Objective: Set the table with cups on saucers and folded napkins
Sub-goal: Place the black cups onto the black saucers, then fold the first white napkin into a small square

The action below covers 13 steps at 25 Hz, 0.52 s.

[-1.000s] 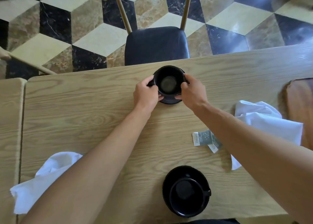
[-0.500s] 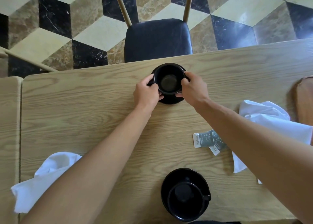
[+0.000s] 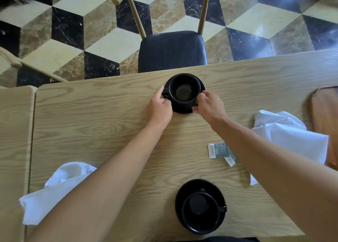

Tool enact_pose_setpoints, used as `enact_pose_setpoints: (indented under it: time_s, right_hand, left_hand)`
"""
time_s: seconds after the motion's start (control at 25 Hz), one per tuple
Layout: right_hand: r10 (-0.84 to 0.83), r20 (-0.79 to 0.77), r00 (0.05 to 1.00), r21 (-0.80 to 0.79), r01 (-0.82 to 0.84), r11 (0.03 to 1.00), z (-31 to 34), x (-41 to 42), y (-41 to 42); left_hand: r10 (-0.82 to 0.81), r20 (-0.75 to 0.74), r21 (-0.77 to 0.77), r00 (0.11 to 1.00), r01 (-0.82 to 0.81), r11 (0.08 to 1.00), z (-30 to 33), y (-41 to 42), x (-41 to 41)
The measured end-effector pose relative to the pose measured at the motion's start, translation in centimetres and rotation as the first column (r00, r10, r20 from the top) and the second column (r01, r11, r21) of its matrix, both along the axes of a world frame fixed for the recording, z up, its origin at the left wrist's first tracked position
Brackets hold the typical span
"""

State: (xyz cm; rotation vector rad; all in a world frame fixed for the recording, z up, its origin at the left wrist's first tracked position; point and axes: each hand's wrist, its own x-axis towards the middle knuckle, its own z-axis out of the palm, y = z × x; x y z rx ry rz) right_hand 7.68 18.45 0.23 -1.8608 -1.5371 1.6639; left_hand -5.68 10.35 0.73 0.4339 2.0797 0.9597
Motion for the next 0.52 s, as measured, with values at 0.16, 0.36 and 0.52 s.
enact_pose_setpoints:
  time_s: [0.16,0.36,0.52]
  right_hand:
    - [0.071,0.071,0.995,0.03,-0.073,0.997,1.2,0.9,-2.8]
    - [0.311,0.095,0.946,0.069,-0.317,0.946,1.4,-0.8,-7.9]
    - [0.428,0.056,0.902,0.027,-0.43,0.902,0.7,-4.0,-13.8]
  left_hand:
    - [-0.021,-0.048,-0.036,0.999,0.019,0.999,1.3,-3.3,0.3]
    - [0.01,-0.056,-0.147,0.998,-0.018,0.989,1.8,-9.9,0.2]
    - [0.152,-0.089,-0.167,0.984,-0.165,0.972,1.7,-17.2,-1.3]
